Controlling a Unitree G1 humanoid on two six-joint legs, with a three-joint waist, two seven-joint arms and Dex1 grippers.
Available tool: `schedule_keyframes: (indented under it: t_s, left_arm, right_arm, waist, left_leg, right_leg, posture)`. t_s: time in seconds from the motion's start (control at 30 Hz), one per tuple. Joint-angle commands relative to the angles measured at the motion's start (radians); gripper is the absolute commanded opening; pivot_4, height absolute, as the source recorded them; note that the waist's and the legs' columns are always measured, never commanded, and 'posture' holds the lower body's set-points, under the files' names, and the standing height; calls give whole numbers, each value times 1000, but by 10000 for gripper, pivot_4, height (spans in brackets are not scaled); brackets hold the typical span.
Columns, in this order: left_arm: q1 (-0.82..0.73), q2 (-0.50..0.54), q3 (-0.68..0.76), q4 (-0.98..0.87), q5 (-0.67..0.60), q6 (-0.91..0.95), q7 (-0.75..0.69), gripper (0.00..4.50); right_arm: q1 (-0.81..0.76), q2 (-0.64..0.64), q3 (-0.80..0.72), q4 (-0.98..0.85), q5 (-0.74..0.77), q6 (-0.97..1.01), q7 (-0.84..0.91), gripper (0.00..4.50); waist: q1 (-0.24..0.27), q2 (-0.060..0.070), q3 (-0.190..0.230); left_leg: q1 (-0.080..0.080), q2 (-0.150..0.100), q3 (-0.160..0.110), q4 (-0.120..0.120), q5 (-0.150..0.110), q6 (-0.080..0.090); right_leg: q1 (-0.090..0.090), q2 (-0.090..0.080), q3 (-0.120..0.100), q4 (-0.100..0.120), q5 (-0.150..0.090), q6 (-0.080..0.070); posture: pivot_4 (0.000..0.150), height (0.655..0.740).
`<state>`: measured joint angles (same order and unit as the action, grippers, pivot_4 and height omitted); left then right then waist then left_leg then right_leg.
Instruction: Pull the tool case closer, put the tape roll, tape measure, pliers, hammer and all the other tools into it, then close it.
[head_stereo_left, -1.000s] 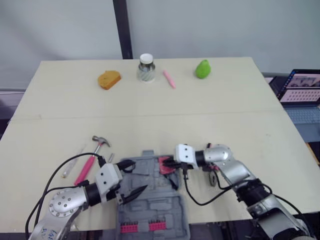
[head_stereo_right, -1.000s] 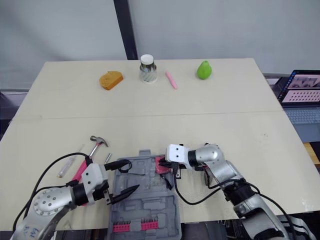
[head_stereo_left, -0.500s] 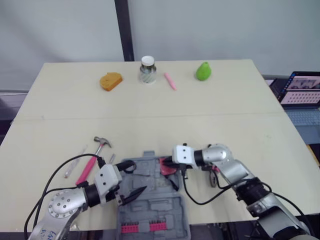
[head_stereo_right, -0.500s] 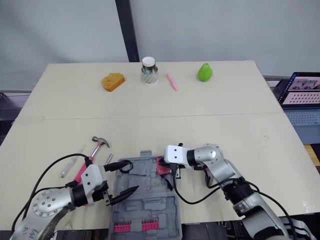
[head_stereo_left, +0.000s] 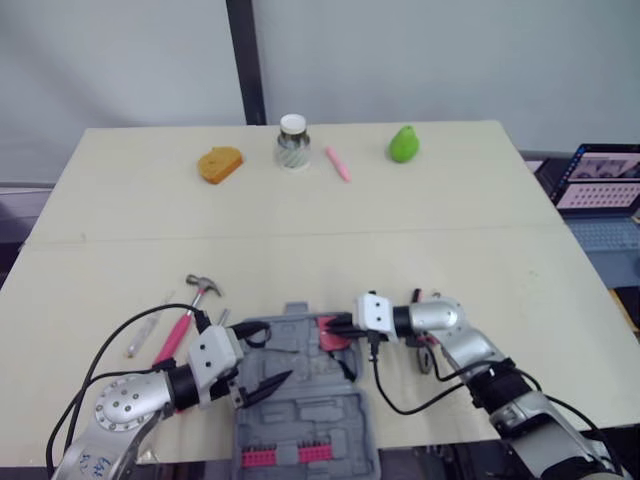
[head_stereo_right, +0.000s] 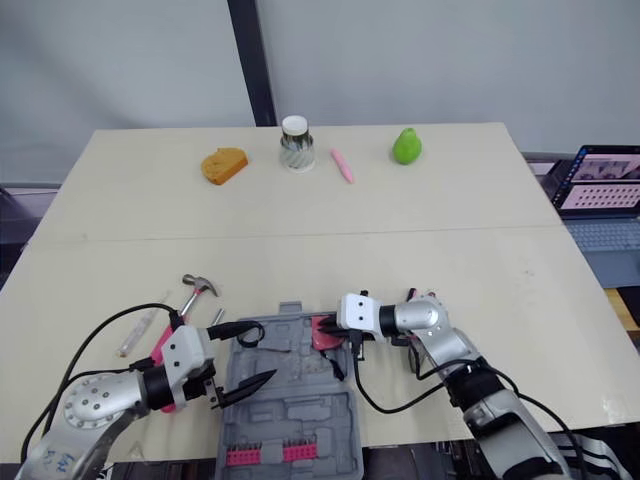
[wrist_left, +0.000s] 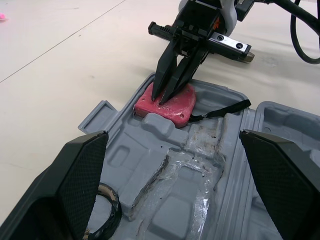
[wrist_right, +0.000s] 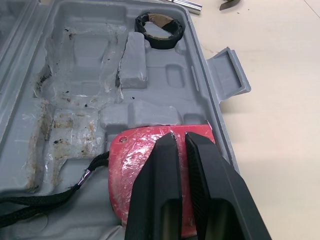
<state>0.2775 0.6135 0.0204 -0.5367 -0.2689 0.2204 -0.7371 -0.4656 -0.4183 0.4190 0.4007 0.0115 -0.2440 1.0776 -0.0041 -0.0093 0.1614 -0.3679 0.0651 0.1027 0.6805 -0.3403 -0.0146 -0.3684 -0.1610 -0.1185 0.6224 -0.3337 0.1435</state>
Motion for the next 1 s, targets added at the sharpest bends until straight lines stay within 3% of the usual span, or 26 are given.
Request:
schedule_keyframes:
  t_s: [0.03, 0.17, 0.33, 0.43, 0.63, 0.67, 1.0]
  left_arm:
    - [-4, 6, 8, -16, -13, -1, -7, 45000]
    - [-15, -6, 43, -5, -50, 19, 2, 45000]
    - [-10, 9, 171, 26, -121, 81, 15, 45000]
    - [26, 43, 318, 108, -143, 98, 4, 45000]
    - [116, 105, 567, 322, -139, 41, -50, 45000]
    - [128, 113, 595, 362, -135, 26, -59, 45000]
    - [163, 151, 731, 700, -97, -125, -85, 45000]
  right_arm:
    - [42, -15, 34, 123, -74, 30, -4, 3684]
    - [60, -23, -53, -30, 69, 110, 37, 3684]
    - [136, -143, -235, -371, 311, 425, 55, 3684]
    - [225, -272, -390, -493, 412, 572, 41, 11896]
    - [410, -412, -652, -423, 449, 615, 20, 41529]
    - [433, -423, -679, -389, 436, 595, 16, 44432]
    - [487, -439, -810, -44, 354, 419, -35, 44432]
  waist:
    - [0, 0, -5]
    - [4, 2, -7]
    - [6, 7, -1]
    - [4, 9, 4]
    - [1, 3, 9]
    - [2, 2, 10]
    - [-2, 1, 11]
  left_leg:
    - [0, 0, 0, 0, 0, 0]
    - [-1, 0, 0, 0, 0, 0]
    - [-8, -1, -1, 0, -2, 1]
    - [-9, -1, 0, 0, -2, 1]
    - [-7, 0, 3, -2, -2, 1]
    - [-7, 0, 5, -2, -2, 1]
    - [-5, 1, 9, -2, -4, 1]
  right_leg:
    - [0, 0, 0, 0, 0, 0]
    - [0, 0, 0, 0, 0, 0]
    - [-5, 0, 0, 1, 0, 0]
    - [-6, 0, -1, 0, 0, 0]
    - [-8, 0, -1, -2, 0, 0]
    - [-8, 0, -1, -2, 0, 0]
    - [-9, -1, 0, -4, 0, 0]
  posture:
    - [1500, 7400]
    - [1500, 7400]
    - [1500, 7400]
    - [1500, 7400]
    - [1500, 7400]
    - [1500, 7400]
    - [1500, 7400]
